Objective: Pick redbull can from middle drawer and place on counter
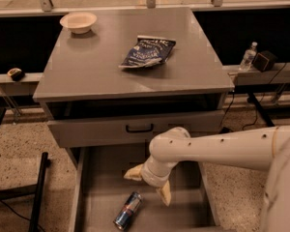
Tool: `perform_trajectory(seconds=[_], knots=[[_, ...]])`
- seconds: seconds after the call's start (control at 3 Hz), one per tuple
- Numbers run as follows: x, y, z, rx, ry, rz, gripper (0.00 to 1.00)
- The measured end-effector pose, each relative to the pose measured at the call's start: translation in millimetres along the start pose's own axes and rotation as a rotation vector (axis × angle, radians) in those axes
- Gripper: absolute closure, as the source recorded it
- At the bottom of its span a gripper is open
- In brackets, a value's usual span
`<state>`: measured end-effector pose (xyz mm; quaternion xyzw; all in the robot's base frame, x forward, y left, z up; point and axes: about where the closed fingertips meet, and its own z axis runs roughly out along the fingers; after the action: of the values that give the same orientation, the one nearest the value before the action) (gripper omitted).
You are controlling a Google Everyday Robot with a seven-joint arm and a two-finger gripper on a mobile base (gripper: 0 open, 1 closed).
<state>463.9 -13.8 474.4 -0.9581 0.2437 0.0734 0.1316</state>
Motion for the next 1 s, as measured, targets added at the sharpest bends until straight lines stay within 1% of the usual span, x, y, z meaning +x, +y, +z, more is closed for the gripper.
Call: perform_trajectory(seconds=[0.33, 0.67, 1.0], knots=[[-1.6, -15.6, 46.6, -0.027, -0.009, -0.093, 0.0], [-12.5, -25.5, 79.6, -0.025, -0.038, -0.139, 0.0], [-23.1, -26.6, 99.5, 0.004, -0.044, -0.11, 0.0]])
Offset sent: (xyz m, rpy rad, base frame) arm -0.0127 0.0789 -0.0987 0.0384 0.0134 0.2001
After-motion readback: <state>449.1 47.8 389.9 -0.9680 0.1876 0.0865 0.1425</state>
